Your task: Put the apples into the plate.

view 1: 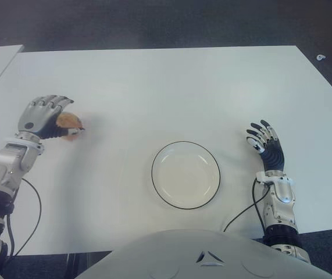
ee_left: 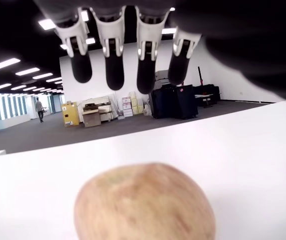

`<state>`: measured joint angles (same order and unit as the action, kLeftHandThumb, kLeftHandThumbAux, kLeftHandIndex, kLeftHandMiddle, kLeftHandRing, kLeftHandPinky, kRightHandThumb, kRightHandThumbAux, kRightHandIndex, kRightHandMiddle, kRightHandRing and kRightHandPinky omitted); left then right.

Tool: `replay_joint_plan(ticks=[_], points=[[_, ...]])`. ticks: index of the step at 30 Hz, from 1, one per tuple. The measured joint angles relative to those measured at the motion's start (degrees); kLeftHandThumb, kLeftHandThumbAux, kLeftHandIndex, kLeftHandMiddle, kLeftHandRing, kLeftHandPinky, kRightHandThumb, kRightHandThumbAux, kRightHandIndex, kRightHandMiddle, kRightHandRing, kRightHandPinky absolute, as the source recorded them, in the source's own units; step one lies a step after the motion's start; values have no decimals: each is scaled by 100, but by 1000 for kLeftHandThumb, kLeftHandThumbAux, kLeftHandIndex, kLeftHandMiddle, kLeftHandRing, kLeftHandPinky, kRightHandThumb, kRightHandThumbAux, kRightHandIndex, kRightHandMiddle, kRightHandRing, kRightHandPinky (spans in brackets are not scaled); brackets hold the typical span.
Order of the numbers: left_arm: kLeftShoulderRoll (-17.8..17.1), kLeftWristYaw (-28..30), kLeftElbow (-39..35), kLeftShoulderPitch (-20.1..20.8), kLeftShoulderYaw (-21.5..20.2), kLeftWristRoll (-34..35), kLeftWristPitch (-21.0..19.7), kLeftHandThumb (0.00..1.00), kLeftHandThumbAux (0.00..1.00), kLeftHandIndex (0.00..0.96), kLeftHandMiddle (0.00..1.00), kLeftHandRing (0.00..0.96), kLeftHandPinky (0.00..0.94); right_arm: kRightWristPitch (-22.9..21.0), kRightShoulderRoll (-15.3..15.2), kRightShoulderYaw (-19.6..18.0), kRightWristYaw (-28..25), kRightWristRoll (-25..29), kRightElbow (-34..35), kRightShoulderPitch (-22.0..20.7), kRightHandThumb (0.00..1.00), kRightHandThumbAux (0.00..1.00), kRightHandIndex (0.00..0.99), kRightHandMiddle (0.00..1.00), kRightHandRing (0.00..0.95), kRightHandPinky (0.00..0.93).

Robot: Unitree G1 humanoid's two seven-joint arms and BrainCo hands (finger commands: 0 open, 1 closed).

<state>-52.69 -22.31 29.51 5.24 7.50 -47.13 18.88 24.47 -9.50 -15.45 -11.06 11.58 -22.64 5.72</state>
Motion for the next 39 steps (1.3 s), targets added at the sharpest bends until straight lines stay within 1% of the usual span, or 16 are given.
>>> replay_joint_plan(ticks=[7, 20, 26, 31, 39], points=[[141, -149, 391, 150, 155, 2, 138, 350, 363, 185, 192, 179, 175, 71, -40, -47, -70, 9, -60, -1, 574, 656, 122, 246, 275, 316], [318, -416, 1083, 555, 532, -7, 206, 341, 356, 185, 193, 182, 188, 100, -100, -123, -203, 58, -136, -31, 567, 645, 126, 249, 276, 310], [499, -625, 1605, 790, 795, -53, 204, 339, 360, 185, 202, 191, 190, 100, -129, -134, -216, 70, -153, -32, 562, 644, 127, 244, 269, 299], [578, -760, 1963, 1000, 961, -63, 216, 338, 361, 183, 200, 189, 189, 102, -147, -139, -250, 103, -166, -32, 562, 641, 126, 242, 263, 290], [676, -974, 2523, 1254, 1163, -36, 319, 342, 367, 188, 220, 208, 210, 110, -188, -174, -371, 211, -177, -19, 578, 640, 130, 240, 266, 311]])
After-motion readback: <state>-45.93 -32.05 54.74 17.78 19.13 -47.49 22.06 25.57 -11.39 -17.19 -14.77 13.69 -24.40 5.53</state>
